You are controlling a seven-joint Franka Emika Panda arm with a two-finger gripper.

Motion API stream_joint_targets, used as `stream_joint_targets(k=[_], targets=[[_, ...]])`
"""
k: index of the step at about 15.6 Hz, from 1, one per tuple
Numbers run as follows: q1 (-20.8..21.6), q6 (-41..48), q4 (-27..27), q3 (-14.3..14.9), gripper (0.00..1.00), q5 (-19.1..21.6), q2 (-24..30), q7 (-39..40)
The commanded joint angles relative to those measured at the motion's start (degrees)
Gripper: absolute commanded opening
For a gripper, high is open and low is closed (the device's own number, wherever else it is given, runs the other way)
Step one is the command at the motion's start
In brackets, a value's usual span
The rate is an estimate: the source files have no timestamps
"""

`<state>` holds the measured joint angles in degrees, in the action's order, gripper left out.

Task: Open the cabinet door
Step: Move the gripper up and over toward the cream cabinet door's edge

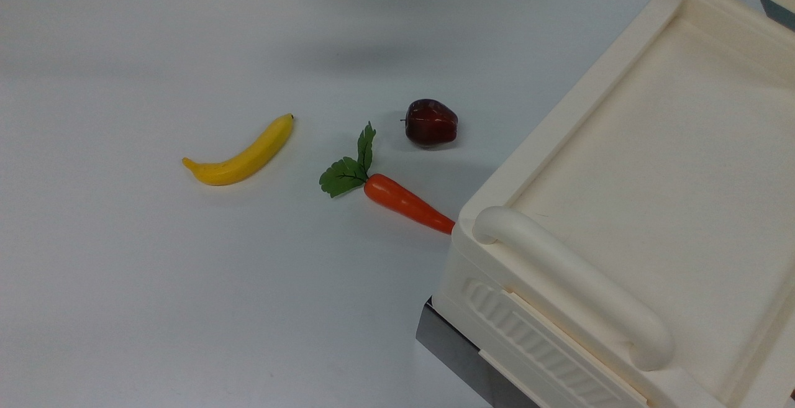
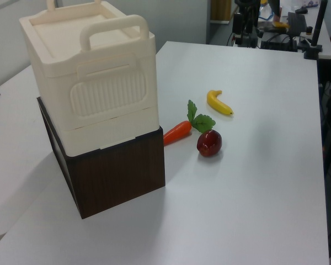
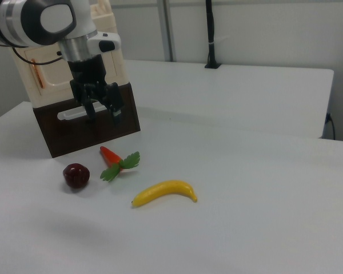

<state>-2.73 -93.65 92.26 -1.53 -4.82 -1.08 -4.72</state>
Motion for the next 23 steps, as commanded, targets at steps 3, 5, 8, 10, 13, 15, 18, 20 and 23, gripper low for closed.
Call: stream_joint_targets(k=[3, 5, 8, 10, 13, 15, 18, 20, 23], targets=[[-0.3, 0.2, -1.3, 0.1, 1.0, -0.4, -0.6, 0.8], [-0.3, 0.2, -1.2, 0.1, 1.0, -0.4, -0.7, 1.4], [-0.3, -0.1, -1.4, 0.1, 1.0, -0.6, -0.6, 1.5], [0.1, 0.3, -1.3, 0.0, 1.0, -0.9, -0.6, 1.4], [0.5, -0.3, -1.4, -0.2, 1.0, -0.9, -1.3, 1.6], [0.6, -0.7, -1.6, -0.6, 1.0, -0.5, -1.5, 1.5], [2.6, -1.8, -4.7, -1.1, 1.0, 0.3, -2.9, 1.6], [4.6, -4.9, -7.0, -1.2, 1.0, 0.6, -3.8, 2.0], [7.9, -8.1, -8.8, -1.2, 1.0, 1.5, -4.1, 2.8]])
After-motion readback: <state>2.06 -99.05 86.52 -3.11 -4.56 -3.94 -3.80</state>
